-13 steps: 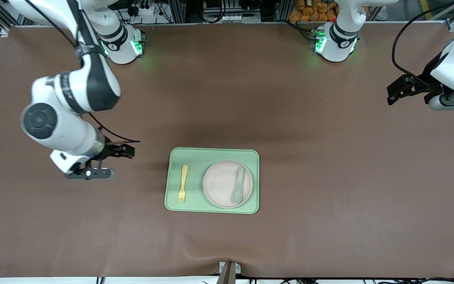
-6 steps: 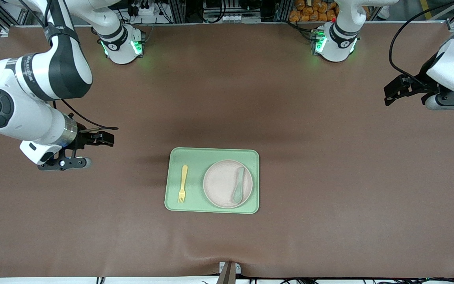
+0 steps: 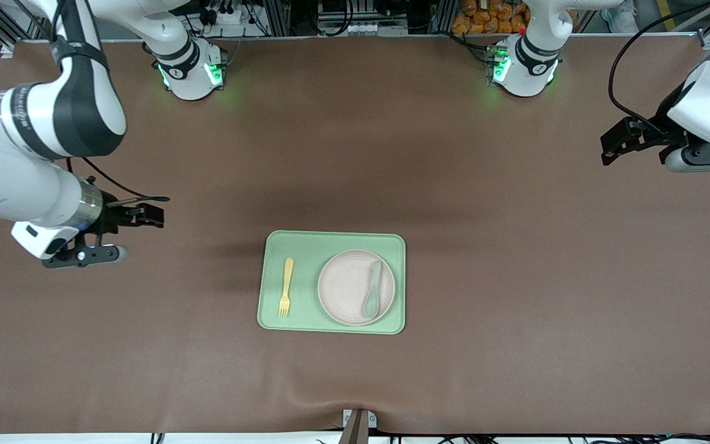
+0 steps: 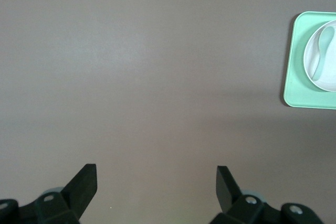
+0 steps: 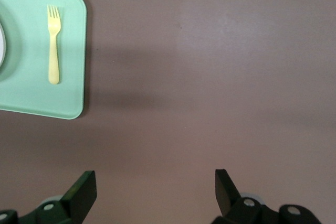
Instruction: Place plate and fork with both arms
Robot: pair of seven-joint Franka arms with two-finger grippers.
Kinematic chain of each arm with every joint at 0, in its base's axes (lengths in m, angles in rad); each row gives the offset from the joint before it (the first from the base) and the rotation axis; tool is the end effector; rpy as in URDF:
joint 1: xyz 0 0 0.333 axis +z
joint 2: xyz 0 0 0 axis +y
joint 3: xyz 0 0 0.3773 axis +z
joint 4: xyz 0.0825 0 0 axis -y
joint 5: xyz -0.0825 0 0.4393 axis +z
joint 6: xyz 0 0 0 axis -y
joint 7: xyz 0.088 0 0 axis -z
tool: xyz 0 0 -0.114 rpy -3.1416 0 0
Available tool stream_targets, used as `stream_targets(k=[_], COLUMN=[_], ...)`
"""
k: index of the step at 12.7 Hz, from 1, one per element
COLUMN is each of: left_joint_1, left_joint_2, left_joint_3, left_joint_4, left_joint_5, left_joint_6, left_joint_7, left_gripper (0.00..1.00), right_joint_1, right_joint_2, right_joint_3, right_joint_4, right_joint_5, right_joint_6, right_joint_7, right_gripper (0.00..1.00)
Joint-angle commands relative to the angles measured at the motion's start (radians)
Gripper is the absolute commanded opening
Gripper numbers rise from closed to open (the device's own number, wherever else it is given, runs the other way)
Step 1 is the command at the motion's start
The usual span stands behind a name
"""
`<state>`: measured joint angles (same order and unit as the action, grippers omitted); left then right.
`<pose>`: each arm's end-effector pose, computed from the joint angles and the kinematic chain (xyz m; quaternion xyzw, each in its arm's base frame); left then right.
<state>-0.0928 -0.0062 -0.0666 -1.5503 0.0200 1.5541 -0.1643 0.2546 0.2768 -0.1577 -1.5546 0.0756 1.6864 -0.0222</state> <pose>0.5989 -0.0941 0.6919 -0.9999 -0.0027 -0.0066 0.0093 0.6930 0.0873 0.5165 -0.9959 -0.0538 0.0712 0.0129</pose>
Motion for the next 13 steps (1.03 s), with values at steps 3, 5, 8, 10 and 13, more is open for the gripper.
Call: stream_targets(k=[3, 5, 8, 10, 13], left_joint_1=[0.005, 0.005, 0.005, 0.007, 0.007], left_joint_2=[-0.018, -0.026, -0.035, -0.038, -0.040], left_joint_3=[-0.004, -0.004, -0.004, -0.005, -0.005], left_joint_4=[0.001, 0.001, -0.002, -0.004, -0.004], left_joint_5=[0.006, 0.006, 0.006, 0.005, 0.003], left_joint_6=[-0.009, -0.016, -0.017, -0.017, -0.019], left_joint_7=[-0.011, -0.011, -0.011, -0.011, -0.011], left_gripper=[1.00, 1.00, 1.00, 1.00, 1.00], right_joint_1=[-0.093, -0.139, -0.184, -0.210, -0.242], right_joint_2=[-0.071, -0.093, -0.155, -0.192, -0.267], right_joint_3=[0.012, 0.012, -0.003, -0.011, 0.013], right_joint_4=[-0.004, -0.004, -0.010, -0.012, -0.013], right_joint_5=[0.006, 0.001, -0.010, -0.020, -0.022], right_joint_6=[-0.080, -0.106, -0.180, -0.240, -0.290], right_joint_7=[-0.044, -0.108, -0.142, -0.140, -0.130], right_gripper=[1.00, 1.00, 1.00, 1.00, 1.00])
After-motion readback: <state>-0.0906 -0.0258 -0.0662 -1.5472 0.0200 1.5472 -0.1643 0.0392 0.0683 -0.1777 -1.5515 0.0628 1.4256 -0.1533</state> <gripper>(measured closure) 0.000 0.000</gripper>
